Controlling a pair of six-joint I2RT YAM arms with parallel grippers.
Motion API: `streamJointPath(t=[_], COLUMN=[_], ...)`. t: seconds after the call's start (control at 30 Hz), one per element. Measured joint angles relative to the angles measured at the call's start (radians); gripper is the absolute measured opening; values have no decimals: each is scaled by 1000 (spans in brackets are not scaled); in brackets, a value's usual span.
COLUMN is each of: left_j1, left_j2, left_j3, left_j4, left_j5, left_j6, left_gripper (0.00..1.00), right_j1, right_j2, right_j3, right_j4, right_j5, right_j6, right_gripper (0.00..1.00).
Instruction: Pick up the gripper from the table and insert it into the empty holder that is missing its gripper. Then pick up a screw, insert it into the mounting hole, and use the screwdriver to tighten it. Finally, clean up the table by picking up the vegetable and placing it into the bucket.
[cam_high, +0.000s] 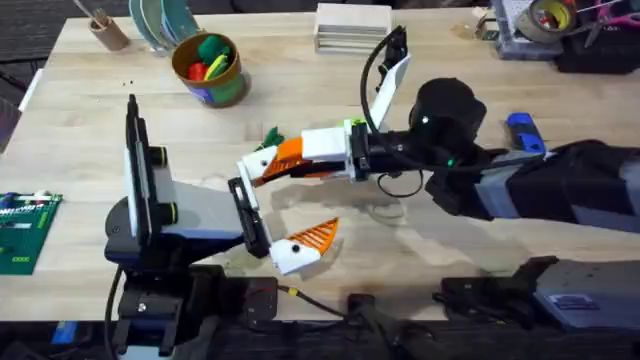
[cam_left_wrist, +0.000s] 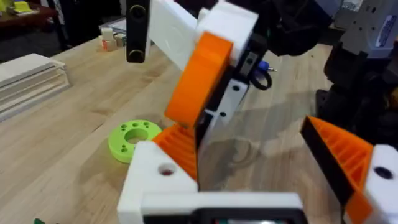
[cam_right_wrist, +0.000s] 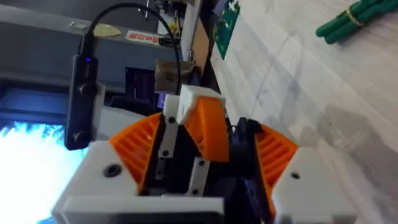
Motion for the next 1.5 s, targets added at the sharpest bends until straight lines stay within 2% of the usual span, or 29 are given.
streamJointPath(t=[0.13, 0.5, 0.63, 0.87, 1.13, 1.27, 1.5], left_j1=[0, 0, 0, 0, 0, 0, 0], left_j2=[0, 0, 0, 0, 0, 0, 0], left_j3=[0, 0, 0, 0, 0, 0, 0], left_j4=[-1, -1, -1, -2, -2, -2, -2], left_j5=[2, 5, 6, 9, 10, 10, 12], left_j6=[0, 0, 0, 0, 0, 0, 0], left_gripper=[993, 993, 993, 993, 993, 993, 993], right_j1=[-18, -102, -151, -229, -235, -235, -235], right_j2=[0, 0, 0, -1, -42, -90, -199], right_j3=[1, 1, 18, 200, 407, 446, 449], right_j4=[-17, -33, -64, -445, -773, -929, -1177], right_j5=[29, 276, 322, 353, 360, 392, 510], right_j6=[-25, -208, -308, -515, -805, -903, -1004], right_gripper=[932, 951, 954, 955, 957, 956, 956])
